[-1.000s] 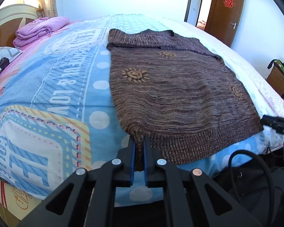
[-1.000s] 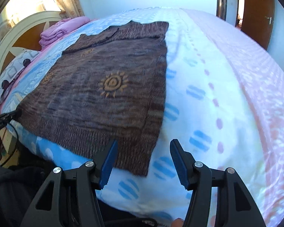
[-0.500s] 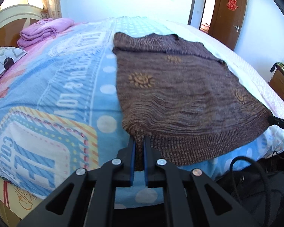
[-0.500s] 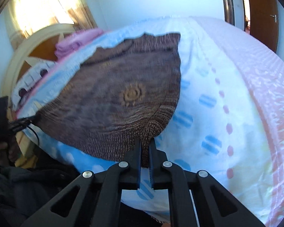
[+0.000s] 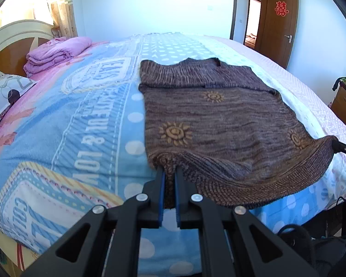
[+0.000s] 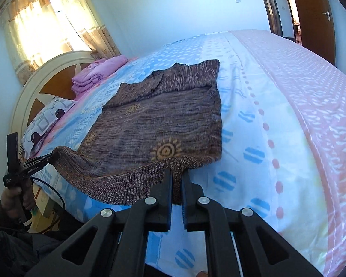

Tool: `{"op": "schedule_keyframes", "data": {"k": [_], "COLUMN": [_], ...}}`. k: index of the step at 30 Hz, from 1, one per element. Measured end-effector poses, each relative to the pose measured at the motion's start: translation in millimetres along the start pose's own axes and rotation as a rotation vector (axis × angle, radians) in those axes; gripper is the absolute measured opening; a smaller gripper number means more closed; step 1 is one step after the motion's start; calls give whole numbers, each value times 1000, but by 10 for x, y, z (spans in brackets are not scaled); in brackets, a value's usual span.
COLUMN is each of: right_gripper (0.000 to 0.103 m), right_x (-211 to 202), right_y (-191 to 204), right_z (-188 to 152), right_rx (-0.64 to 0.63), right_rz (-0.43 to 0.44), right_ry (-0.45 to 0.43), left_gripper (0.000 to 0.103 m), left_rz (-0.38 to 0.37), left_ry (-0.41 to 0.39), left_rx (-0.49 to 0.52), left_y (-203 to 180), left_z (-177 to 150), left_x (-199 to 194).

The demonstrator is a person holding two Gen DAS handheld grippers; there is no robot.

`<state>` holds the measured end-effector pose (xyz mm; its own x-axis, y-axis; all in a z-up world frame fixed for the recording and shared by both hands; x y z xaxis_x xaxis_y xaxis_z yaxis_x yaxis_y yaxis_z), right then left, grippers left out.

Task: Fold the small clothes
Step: 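Lift the hem with both tools and fold it over toward the collar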

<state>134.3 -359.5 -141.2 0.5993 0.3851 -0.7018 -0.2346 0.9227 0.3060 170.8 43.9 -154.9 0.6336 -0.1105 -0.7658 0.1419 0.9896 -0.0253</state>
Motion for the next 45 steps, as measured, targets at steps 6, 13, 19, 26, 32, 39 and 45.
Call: {"op": "schedule_keyframes", "data": {"k": [6,13,19,26,32,39,45], "right_gripper": [6,6,6,6,6,6,6], "right_x": [22,-34,-58,7,64,159,372], "right_y": [-7,-6,10,32,77,106,89], "right_z": [148,409,666,995,1389,1822,2123], "right_rx": [-5,-8,-18,-29,-48,-64,-71], "right_rz": [-1,-1,-4,-14,-11,-13,-23], "right_ry": [-19,-64,-102,-135,-165,-196,-195], "left_gripper": [8,8,8,8,8,8,8], "left_rz": [0,-4,-12,-24,-32,-17,6], "left_ry": [-16,-60,-90,-120,-136,-171,-188], "left_rx": [-10,-39,-39,-62,-95,-96,-82], "left_y": [51,160,171,227,304,342,361], "left_z": [127,372,571,874,1217,1604,1961], "left_x": [10,-23,-24,100,201,260,439]}}
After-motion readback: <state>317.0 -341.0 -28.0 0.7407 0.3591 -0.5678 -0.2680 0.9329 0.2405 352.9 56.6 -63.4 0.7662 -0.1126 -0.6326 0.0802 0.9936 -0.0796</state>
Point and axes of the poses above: each gripper's, at about its wrist camera, not at the fingertips, and x roughly the way its jaws point, y to its left, z to its top, the point moved 7 cm from there along x, roughly the way its jaws point, and after that the axes turned 3 degrees about y, right-handed, at the moved point
